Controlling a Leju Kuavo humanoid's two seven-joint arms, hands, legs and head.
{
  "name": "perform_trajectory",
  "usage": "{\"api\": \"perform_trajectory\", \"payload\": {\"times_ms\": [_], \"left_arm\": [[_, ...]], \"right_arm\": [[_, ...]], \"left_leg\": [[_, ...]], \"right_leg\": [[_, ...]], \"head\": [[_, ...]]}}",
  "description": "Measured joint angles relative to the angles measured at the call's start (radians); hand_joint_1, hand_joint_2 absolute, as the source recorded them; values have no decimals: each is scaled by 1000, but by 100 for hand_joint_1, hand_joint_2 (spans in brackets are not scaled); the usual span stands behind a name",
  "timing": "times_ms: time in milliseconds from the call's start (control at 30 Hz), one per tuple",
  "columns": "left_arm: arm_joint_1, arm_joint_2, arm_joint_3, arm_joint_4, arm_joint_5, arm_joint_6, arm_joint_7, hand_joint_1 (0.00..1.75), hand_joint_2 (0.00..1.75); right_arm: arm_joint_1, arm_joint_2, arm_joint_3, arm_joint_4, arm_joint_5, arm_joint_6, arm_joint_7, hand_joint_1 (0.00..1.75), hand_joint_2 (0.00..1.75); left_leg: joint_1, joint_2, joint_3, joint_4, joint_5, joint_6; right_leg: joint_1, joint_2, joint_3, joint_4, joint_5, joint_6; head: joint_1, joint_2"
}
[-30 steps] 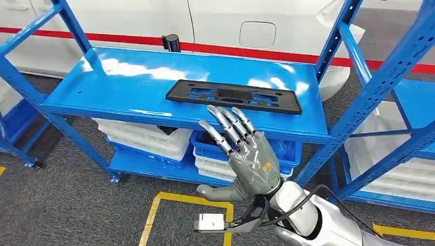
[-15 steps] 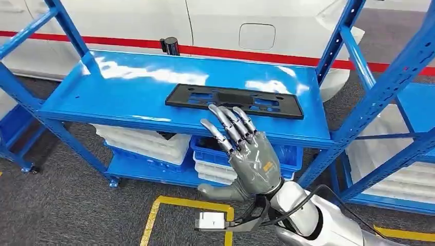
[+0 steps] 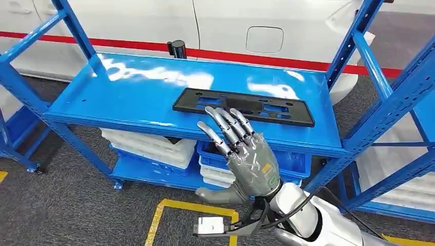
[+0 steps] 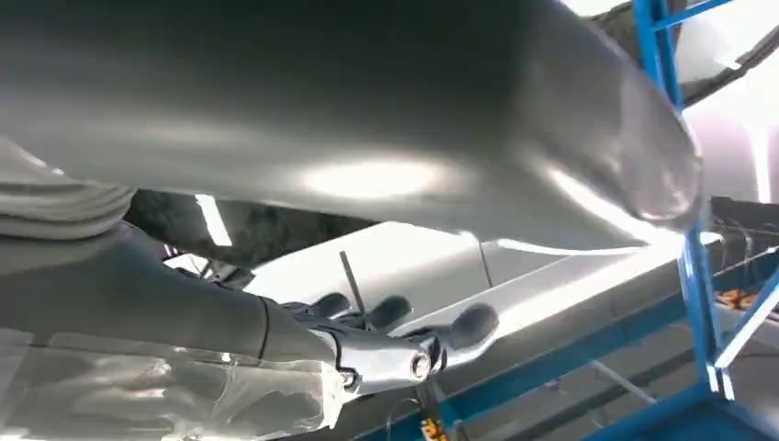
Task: Take the parts from the cabinet and place them on the table.
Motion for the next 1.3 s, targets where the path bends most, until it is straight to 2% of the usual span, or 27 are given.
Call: {"api": "perform_trajectory", "payload": {"times_ms": [33,100,133,200,233,267,300,333,400,467,500,533,600,633,667,767,800,833,867,933,967,1100,1133,1167,1200,1267,1300], "left_arm": [[0,0,0,0,0,0,0,0,0],[1,0,0,1,0,0,0,0,0],[-1,0,0,1,0,0,0,0,0],[-1,0,0,1,0,0,0,0,0],[2,0,0,2,0,0,0,0,0],[3,1,0,2,0,0,0,0,0],[4,2,0,2,0,0,0,0,0],[3,3,0,2,0,0,0,0,0],[1,3,0,2,0,3,0,0,0],[-1,3,0,2,0,4,0,0,0],[-1,3,0,2,-1,4,0,0,0],[0,3,0,2,-2,4,0,0,0],[1,3,0,2,-3,4,0,0,0],[1,3,0,2,-5,4,0,0,0],[-1,4,0,2,-6,4,0,0,0],[-2,4,0,2,-6,2,0,0,0],[0,4,0,3,-6,2,0,0,0],[1,4,0,3,-6,1,0,0,0],[1,4,0,3,-6,0,0,0,0],[0,4,0,3,-9,0,0,0,0],[0,4,0,3,-10,-1,-2,0,0],[0,3,0,3,-13,-7,-5,0,0],[1,4,0,3,-13,-8,-6,0,0],[1,3,0,3,-14,-8,-6,0,0],[0,3,0,3,-15,-8,-7,0,0],[3,4,0,3,-14,-8,-7,0,0],[6,4,0,3,-14,-8,-7,0,0]], "right_arm": [[0,0,0,0,-3,0,0,0,0],[-2,1,0,-3,-4,-1,0,0,0],[-3,2,0,-3,-4,-3,0,0,0],[-2,3,1,-3,-6,-3,-1,0,0],[-2,3,2,-3,-6,-3,-2,0,0],[-1,3,3,-3,-6,-3,-2,0,0],[0,4,4,-3,-6,-3,-2,0,0],[0,3,4,-3,-6,-3,-2,0,0],[-1,4,4,-3,-6,-3,-3,0,0],[-1,3,4,-3,-6,-3,-3,0,0],[-1,3,4,-3,-7,-3,-3,0,0],[-1,3,4,-3,-8,-4,-3,0,0],[0,3,4,-3,-9,-5,-3,0,0],[1,3,3,-3,-10,-6,-3,0,0],[0,2,2,-3,-14,-6,-3,0,0],[11,1,2,-3,-30,-6,-3,0,0],[17,1,2,-3,-39,-6,-3,0,0],[20,1,2,-3,-52,-7,-3,0,0],[21,1,0,-3,-66,-7,-5,0,0],[22,1,-5,-3,-90,-8,-9,0,0],[22,1,-7,-3,-99,-8,-10,0,0],[26,0,-14,-4,-111,-9,-11,0,0],[26,-1,-18,-6,-110,-8,-11,0,0],[25,-1,-20,-9,-109,-6,-11,0,0],[25,-1,-21,-11,-108,-5,-11,0,0],[27,-1,-19,-11,-103,2,-11,0,0],[28,-1,-19,-11,-100,2,-11,0,0]], "left_leg": [[3,0,1,-3,-1,-4],[4,1,-4,17,-18,-15],[4,3,-29,70,-49,-19],[9,3,-120,247,-125,-27],[9,3,-166,329,-147,-31],[10,4,-188,357,-141,-33],[12,4,-185,332,-115,-36],[15,5,-157,260,-68,-38],[20,12,-69,63,27,-41],[17,14,-50,10,32,-38],[15,11,-45,10,36,-25],[14,10,-47,12,34,-20],[7,9,-45,10,35,-4],[13,10,-40,6,39,3],[12,10,-38,6,36,9],[9,11,-34,6,31,19],[8,11,-33,6,30,20],[7,10,-30,6,28,21],[6,8,-27,6,26,20],[5,6,-16,6,19,16],[5,6,-13,6,16,12],[3,7,-11,2,6,-8],[2,7,-14,7,-1,-14],[4,9,-26,37,-18,-19],[6,9,-59,107,-54,-22],[10,9,-156,288,-122,-31],[11,9,-190,342,-129,-34]], "right_leg": [[2,0,0,0,-2,-3],[-8,-1,8,-12,4,-13],[-9,-2,9,-12,1,-18],[-9,-2,11,-12,-2,-22],[-9,-2,12,-12,-4,-22],[-9,-2,14,-12,-5,-22],[-10,-1,17,-12,-8,-21],[-11,0,22,-12,-11,-18],[-13,1,35,-12,-18,-9],[-5,2,36,-8,-24,-2],[-5,3,36,-9,-26,2],[-4,3,36,-10,-26,4],[-11,3,38,-11,-28,17],[-15,3,36,-1,-36,23],[-15,3,20,44,-64,26],[-15,3,-106,291,-168,31],[-15,3,-135,336,-172,30],[-15,3,-137,325,-151,28],[-14,3,-113,264,-110,25],[-12,3,-24,76,-16,13],[-7,3,9,4,-8,4],[3,3,11,-1,-13,-7],[-9,2,16,-11,-7,-13],[-8,2,21,-12,-9,-15],[-9,2,23,-12,-12,-21],[-8,2,25,-12,-16,-24],[-8,2,27,-12,-18,-24]], "head": [[0,0],[1,0],[-3,0],[-5,0],[-5,0],[-5,0],[-5,0],[-5,0],[-5,0],[-5,0],[-3,0],[-2,0],[-2,0],[-2,0],[0,0],[2,0],[2,0],[2,0],[2,0],[2,0],[2,0],[2,0],[2,0],[0,0],[-4,0],[-5,0],[-5,0]]}}
